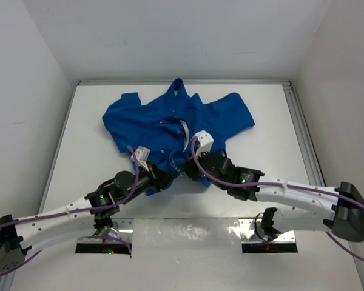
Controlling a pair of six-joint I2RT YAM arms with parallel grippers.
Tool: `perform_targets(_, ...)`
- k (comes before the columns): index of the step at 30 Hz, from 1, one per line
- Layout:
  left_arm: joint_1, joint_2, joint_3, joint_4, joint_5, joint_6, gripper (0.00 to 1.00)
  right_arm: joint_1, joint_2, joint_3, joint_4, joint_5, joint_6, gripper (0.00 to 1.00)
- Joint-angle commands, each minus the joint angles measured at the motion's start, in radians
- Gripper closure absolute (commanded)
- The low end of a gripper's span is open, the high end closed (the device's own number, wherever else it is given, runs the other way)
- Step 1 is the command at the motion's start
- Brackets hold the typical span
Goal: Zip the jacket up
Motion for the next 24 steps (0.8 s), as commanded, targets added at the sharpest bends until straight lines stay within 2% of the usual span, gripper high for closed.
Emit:
perform_targets(1, -0.021, -0.002, 0.025, -0.069, 0.065, -0.001, 1.0, -0.018, -0.05, 0.035, 0.065, 0.041, 0.018, 1.0)
perform_targets(6, -0.021, 0.014, 0.036, -0.123, 0.102, 0.011, 1.0, -0.018, -0.058, -0.006, -0.045, 0.018, 0.061, 1.0)
perform_targets(12, -0.021, 0.109, 0.022, -0.088, 0.254, 0.011, 1.0, -0.018, -0.09, -0.001, -0.093, 0.026, 0.062, 1.0)
perform_targets(18, -0.021, 0.113, 0.028, -0.117, 0.257, 0.026, 1.0, -0.018, -0.077, -0.011, -0.151, 0.006, 0.082, 1.0)
perform_targets(24, -0.023, 0.204, 0.028, -0.126, 0.344, 0.025, 1.0, -0.018, -0.103, -0.092, -0.227, -0.022, 0.127, 1.0)
